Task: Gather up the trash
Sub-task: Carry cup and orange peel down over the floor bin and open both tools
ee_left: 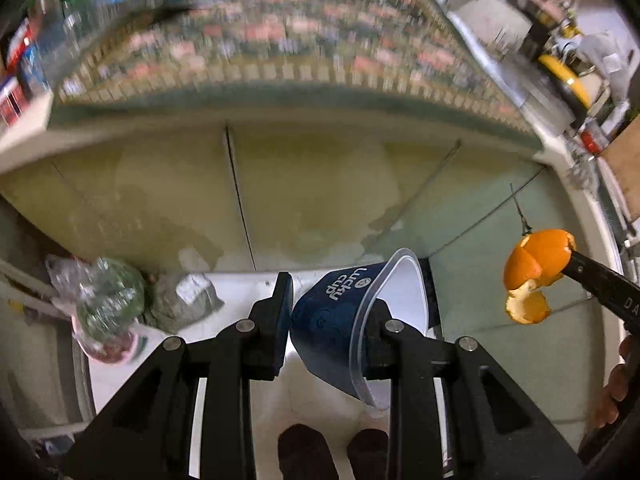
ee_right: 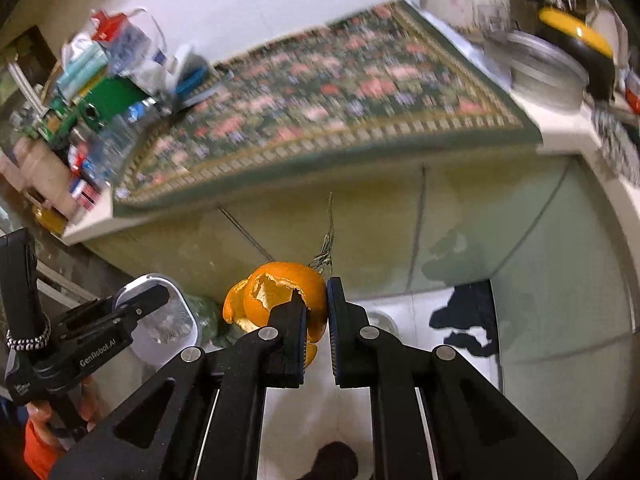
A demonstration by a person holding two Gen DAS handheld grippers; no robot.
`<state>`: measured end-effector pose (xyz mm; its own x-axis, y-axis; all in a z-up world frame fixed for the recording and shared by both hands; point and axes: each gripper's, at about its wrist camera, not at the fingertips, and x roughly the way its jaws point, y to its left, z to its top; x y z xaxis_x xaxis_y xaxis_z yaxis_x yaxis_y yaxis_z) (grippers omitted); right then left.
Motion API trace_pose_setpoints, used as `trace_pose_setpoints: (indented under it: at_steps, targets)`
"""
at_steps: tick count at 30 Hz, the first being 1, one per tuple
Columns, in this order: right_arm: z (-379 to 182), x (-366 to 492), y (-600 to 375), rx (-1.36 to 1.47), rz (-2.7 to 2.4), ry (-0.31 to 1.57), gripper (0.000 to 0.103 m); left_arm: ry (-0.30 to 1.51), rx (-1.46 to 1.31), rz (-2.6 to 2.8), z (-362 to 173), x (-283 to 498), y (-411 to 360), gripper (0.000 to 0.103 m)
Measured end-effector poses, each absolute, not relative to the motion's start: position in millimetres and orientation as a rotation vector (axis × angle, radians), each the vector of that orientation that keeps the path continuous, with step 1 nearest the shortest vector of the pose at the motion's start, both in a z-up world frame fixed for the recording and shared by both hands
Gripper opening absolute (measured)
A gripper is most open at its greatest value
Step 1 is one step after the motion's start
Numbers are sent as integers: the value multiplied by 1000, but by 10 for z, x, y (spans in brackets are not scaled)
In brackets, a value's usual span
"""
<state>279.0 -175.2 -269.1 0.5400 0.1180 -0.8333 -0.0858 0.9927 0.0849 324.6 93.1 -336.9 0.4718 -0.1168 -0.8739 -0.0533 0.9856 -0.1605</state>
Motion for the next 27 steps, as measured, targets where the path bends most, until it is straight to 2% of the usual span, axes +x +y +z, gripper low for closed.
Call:
trace_pose_setpoints:
  at_steps: [8,19,22,24,25,27]
  targets:
    - [-3520,3067,-2382,-6,116,1087,9,1159,-214,0,-4429,3363,556,27]
    - [-4677,3495,-2362,-56,196,1163,9,1194,-216,86,-5454,3527,655,27]
    - [-4904,3604,-2269,-64,236,1174,13,1203,-213,97,-5659,3597,693,27]
    - [-4996,3663,-2243,-68,248,1201,22,1213,-216,96,-5770,3657,694,27]
    - [-5043,3685,-2231,-71,251,1214,31,1217,-215,92,-5817,3685,688,27]
    - [-5059,3690,-2247,-70,251,1206,34,1223,-215,80,-5888,3742,652,27]
